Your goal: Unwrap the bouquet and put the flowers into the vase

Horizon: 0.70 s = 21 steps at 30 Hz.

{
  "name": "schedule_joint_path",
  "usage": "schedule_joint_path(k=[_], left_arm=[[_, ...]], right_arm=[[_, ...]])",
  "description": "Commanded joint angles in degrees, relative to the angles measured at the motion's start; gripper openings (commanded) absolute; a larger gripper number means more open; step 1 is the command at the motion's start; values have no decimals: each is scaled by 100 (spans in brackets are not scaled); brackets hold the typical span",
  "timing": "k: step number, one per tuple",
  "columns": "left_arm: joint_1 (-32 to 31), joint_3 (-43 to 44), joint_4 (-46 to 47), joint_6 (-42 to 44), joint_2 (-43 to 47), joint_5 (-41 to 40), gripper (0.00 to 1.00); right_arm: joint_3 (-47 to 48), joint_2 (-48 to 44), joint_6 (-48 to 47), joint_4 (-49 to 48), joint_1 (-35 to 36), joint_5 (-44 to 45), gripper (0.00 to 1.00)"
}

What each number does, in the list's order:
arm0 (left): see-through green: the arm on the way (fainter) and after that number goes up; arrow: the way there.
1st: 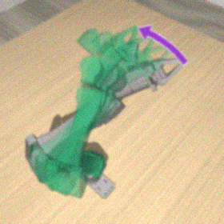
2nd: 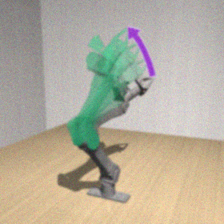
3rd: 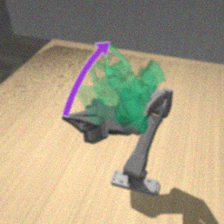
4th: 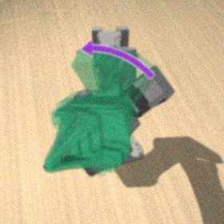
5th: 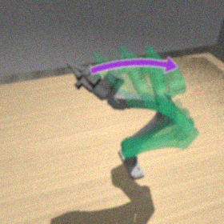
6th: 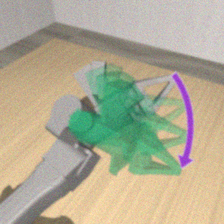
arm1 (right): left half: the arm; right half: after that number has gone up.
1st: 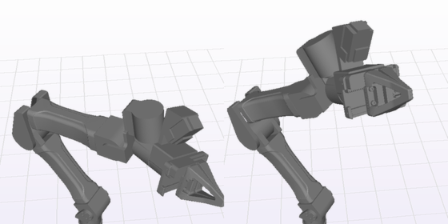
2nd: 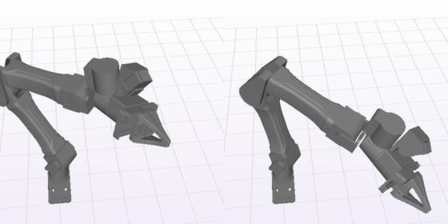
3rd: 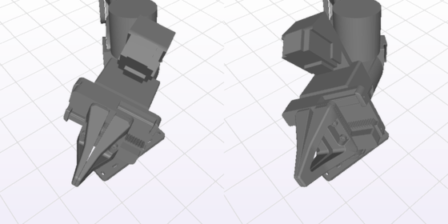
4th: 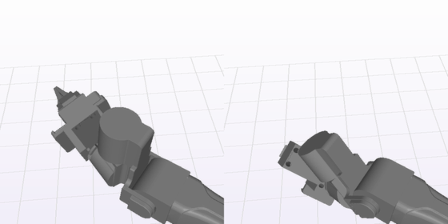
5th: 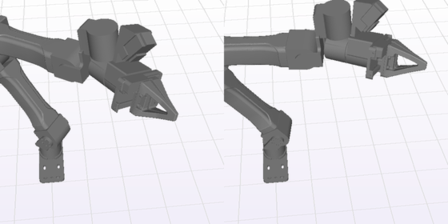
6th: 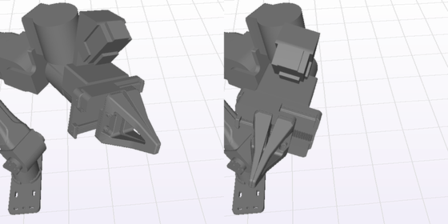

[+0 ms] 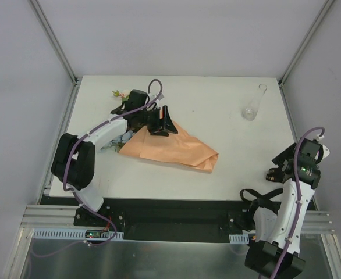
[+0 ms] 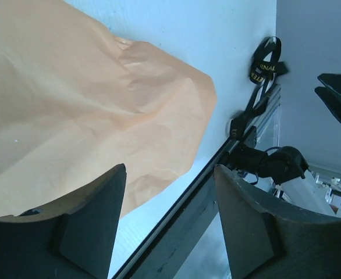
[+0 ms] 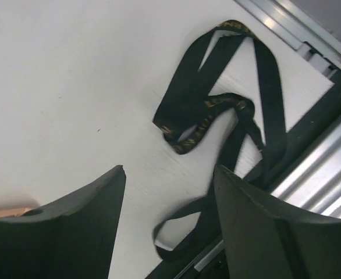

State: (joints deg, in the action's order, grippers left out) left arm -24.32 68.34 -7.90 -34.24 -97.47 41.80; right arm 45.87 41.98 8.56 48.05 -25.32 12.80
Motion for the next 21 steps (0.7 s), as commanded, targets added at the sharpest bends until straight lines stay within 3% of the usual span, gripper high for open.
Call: schedule_joint_path(k=[1,5,8,11,12,14,15,18,19,21], left_arm=[[-73,259,-150,409,518,-31,63],[-73,259,-273,576,729,-321,64],[-73,312,-352,690,852,-444,64],[-73,242,-370,839,1081,-795,64],[-73,233,-379,944,1194,-909,65],[-73,233,-405,1015,1300,-1094,66],[-65,233,-431,1050,1327,-1113,66],[-73,215,-440,1112,1371,-1235,66],[-73,198,-449,1130,1380,-1271,66],[-73,198,-475,1165,1415,-1403,65]], right_arm=[[27,4,-302,-279,176,-1050,71],[107,-330,-118,-287,1018,-1601,77],[-200,-628,294,-883,2230,-2149,82],[-657,-656,787,-1727,3828,-1932,86],[-745,-612,849,-2103,4746,-1730,87],[-799,-167,867,-2378,5726,-651,89],[-746,98,797,-2388,6636,-299,90],[60,1555,560,-1828,7923,1142,91],[602,1959,507,-1547,8137,2016,91],[1168,3085,384,-808,8576,2681,91]])
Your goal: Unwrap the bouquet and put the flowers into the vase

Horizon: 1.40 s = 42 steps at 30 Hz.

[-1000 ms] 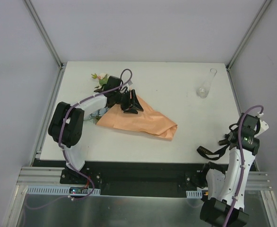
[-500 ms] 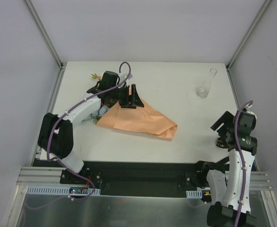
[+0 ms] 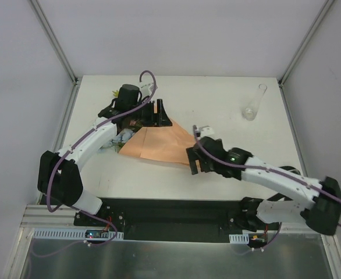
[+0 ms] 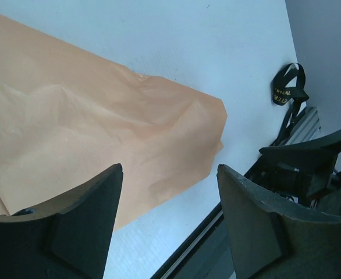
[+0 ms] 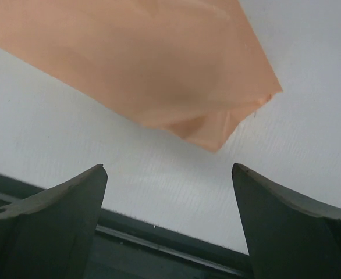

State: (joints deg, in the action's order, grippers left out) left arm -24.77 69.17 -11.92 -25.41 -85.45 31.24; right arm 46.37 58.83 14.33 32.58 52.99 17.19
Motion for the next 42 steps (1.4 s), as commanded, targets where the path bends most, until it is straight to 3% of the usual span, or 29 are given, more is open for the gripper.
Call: schedule_joint_path(k=[1,6,15,18,22,31,35,38,42], left_arm=[[16,141,-99,299,230,-365,65],[359,44,-100,186,546,-698,66],[1237,-263,321,-675,477,-23,67],[1387,-298,514,-983,275,443,66],[1396,-395,612,-975,274,427,66],[1396,-457,612,-843,380,215,66],[1396,-439,638,-869,336,303,65],[1396,-448,647,-826,310,286,66],[1388,-360,665,-887,117,558,66]], right_arm=[[1337,1717,-359,846,826,2558,91],[2323,3116,-1248,978,1161,2948,90],[1876,3486,-1644,126,1424,2430,91],[1858,3618,-1617,38,1407,2587,91],[2033,3750,-1521,73,1311,2911,92],[2297,3593,-1959,-190,81,3308,93],[2526,3442,-2329,-349,-962,2905,93],[2929,3486,-2119,124,-1666,2386,95],[3238,3285,-2039,627,-1723,2333,96]])
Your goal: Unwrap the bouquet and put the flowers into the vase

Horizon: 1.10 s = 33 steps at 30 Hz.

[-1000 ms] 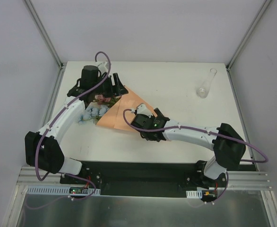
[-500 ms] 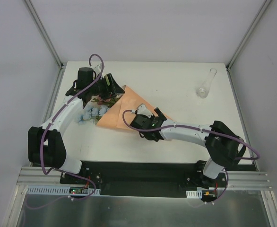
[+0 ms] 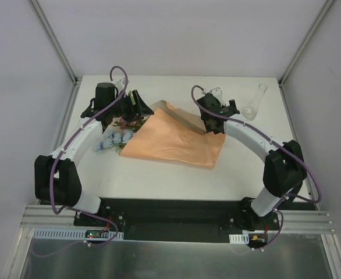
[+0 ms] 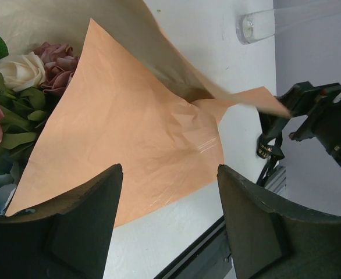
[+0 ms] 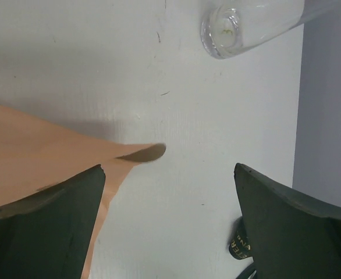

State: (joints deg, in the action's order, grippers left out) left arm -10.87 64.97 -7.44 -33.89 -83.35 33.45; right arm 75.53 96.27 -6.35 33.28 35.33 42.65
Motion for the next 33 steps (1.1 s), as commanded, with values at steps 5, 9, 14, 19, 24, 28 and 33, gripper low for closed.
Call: schedule_joint_path(k=[5,9,14,19,24,28,33], left_arm=[[-11,182,208,-13,-515,766,75],[-11,428,15,101,-946,953,85],[-11,867,-607,812,-1323,759,86],[-3,1921,-1609,1945,-1956,637,86],[-3,2905,-2340,2036,-2825,548,85],[-11,3381,-2402,1790,-3309,786,83],[-125,3663,-2516,1614,-3609,857,81]], right_arm=[[-379,-1802,774,698,202,-591,97],[-1495,-3417,1179,163,290,-1581,99],[-2874,-4545,1574,-541,316,-2664,100],[-3518,-5109,1777,-779,562,-3246,100],[-3878,-5810,1857,-656,712,-3193,100],[-4116,-6400,1822,-410,712,-2983,97],[-4257,-7015,1725,-77,694,-2737,97]])
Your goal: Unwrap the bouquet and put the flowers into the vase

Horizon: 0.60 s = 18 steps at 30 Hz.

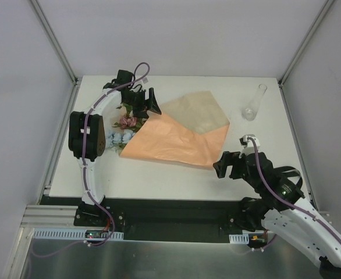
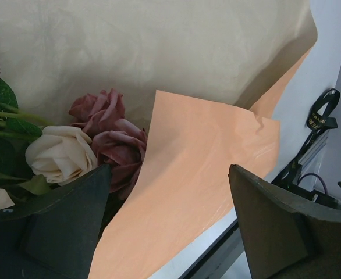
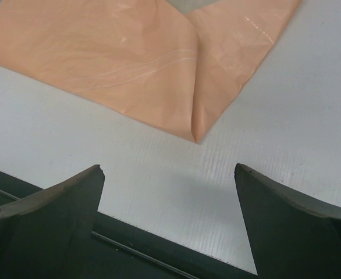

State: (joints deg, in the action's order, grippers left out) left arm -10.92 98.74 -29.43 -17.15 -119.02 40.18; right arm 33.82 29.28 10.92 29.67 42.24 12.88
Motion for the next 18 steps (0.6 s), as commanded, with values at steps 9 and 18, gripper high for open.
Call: schedule_joint_path(k=[9,18], left_arm=[[-490,-381,-423,-43,738,174,72],[-596,-1154,-335,-61,1829,533,75]], right_arm=[[-122,-906,-20,566,12,461,97],[-139,-467,68,312,12,312,97]])
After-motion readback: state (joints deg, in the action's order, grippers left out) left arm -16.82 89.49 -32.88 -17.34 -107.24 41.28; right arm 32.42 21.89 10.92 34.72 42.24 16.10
